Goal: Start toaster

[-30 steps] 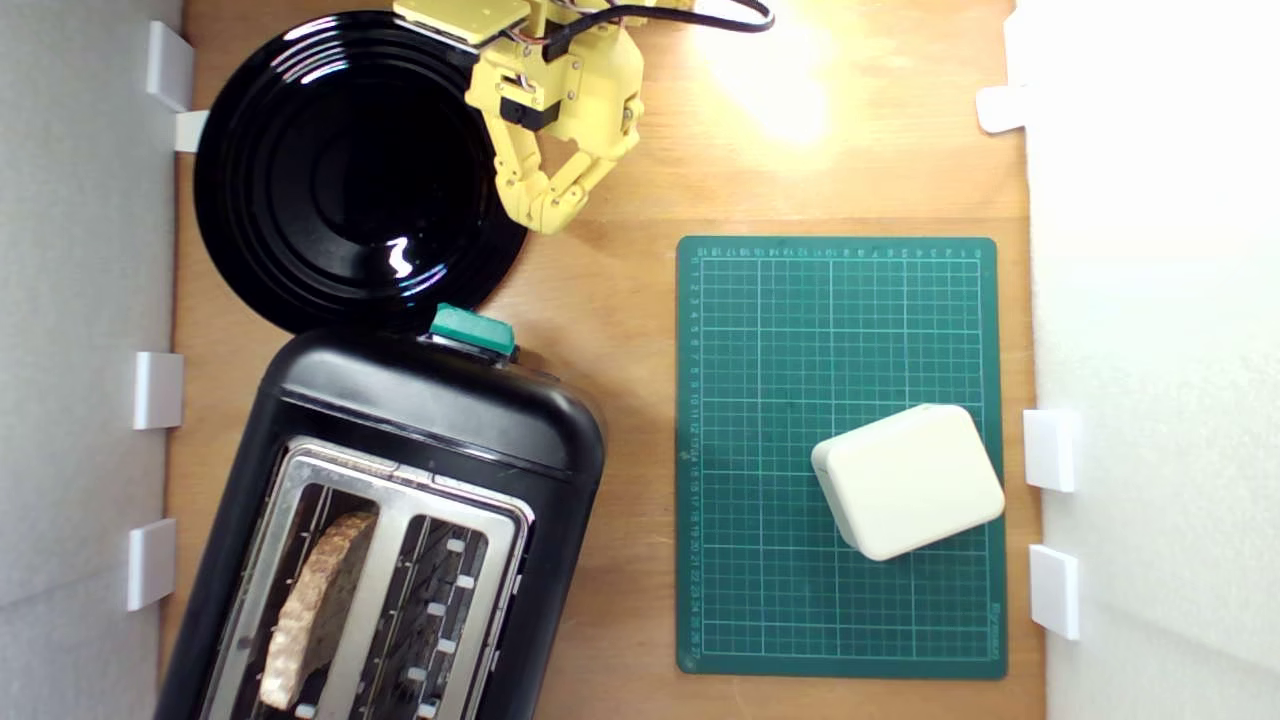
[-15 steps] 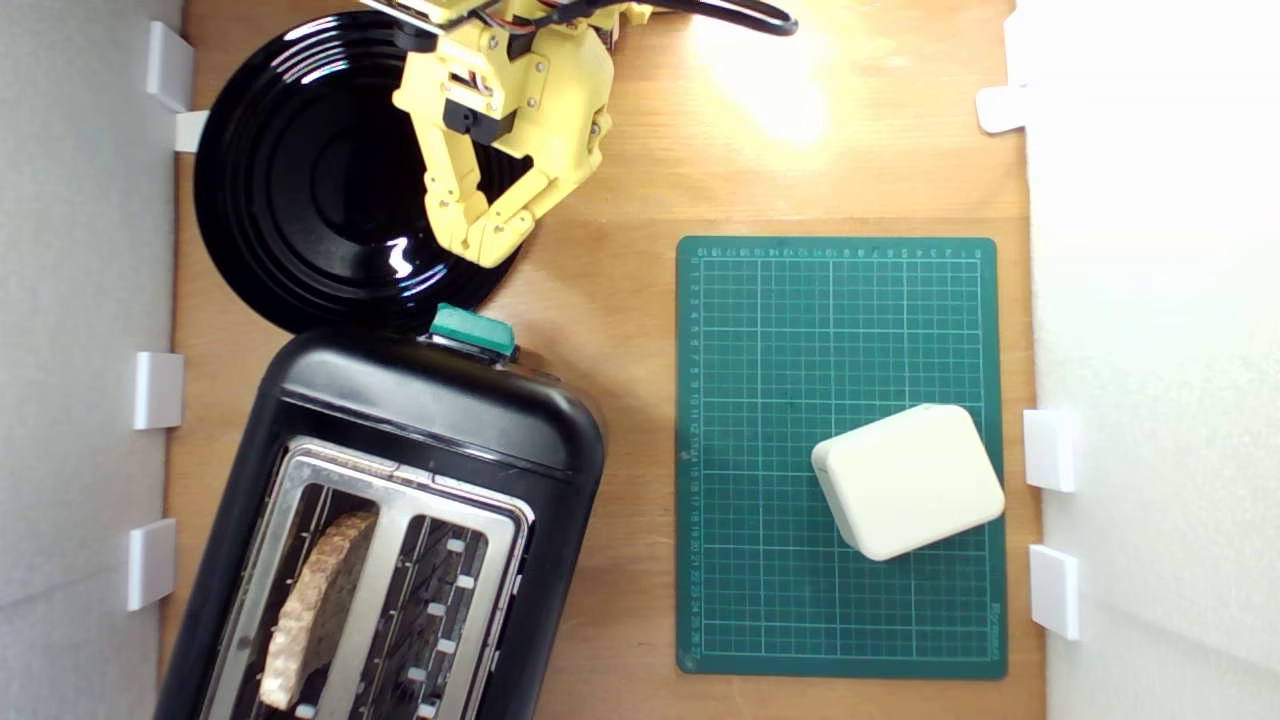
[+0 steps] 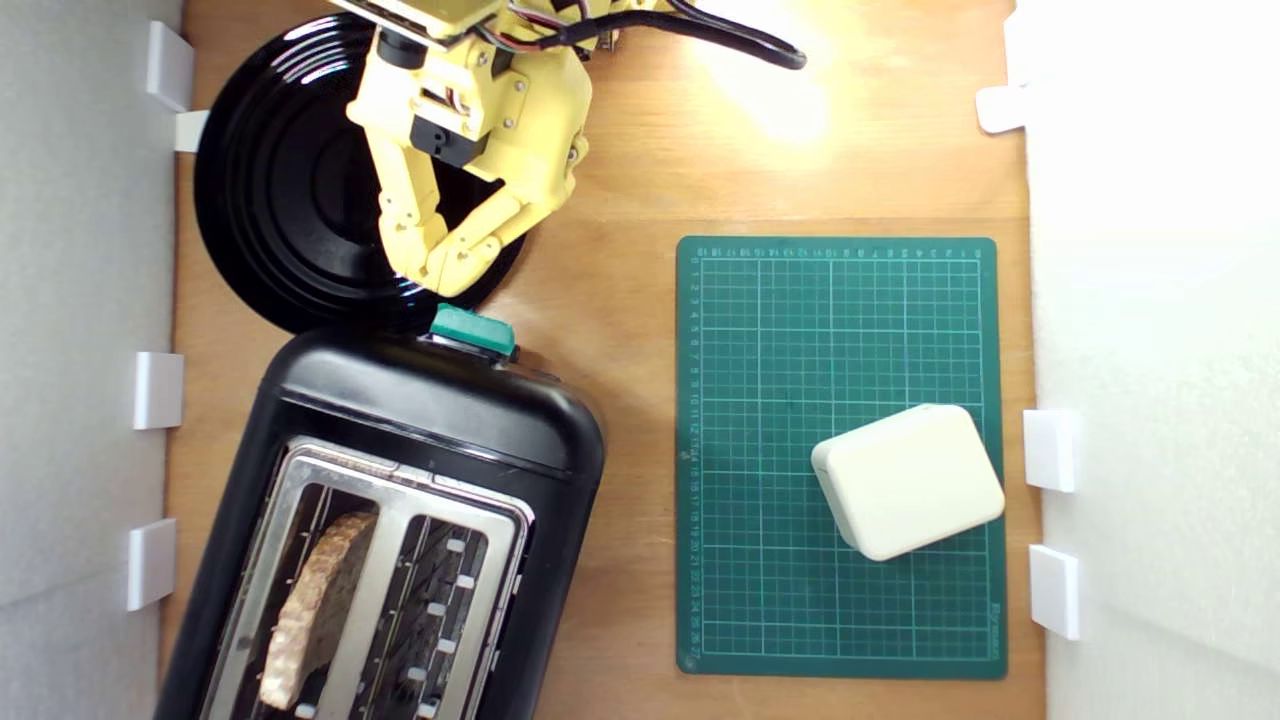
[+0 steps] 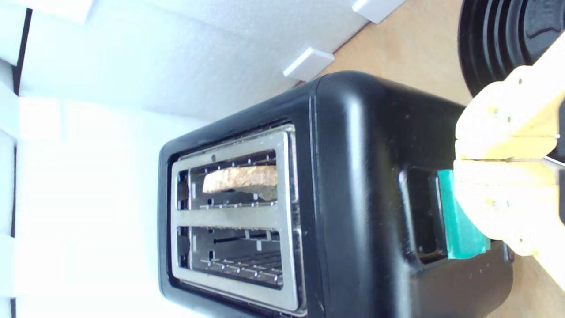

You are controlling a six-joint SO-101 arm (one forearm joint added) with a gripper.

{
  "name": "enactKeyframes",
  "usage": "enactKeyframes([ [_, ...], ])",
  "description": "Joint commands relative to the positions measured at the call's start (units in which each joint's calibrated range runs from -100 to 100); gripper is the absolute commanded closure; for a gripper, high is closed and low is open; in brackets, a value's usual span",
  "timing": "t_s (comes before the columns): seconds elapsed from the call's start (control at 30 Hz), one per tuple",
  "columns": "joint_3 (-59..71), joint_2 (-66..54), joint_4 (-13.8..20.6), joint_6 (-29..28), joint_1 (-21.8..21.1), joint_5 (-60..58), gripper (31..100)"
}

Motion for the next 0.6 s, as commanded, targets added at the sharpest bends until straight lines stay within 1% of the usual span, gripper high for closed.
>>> enactKeyframes([
  [0.0, -5.5, 1.9, 0.2, 0.3, -0.6, -0.2, 98.9],
  [0.1, -6.9, 3.5, -0.5, 0.8, -0.9, -0.4, 98.9],
  [0.17, -7.3, 4.0, -0.5, 0.5, -2.3, -1.6, 98.9],
  [0.3, -7.3, 5.3, -0.5, -0.6, -3.0, -4.3, 98.9],
  [0.57, -7.3, 7.9, -0.5, -0.9, -3.1, -4.8, 98.9],
])
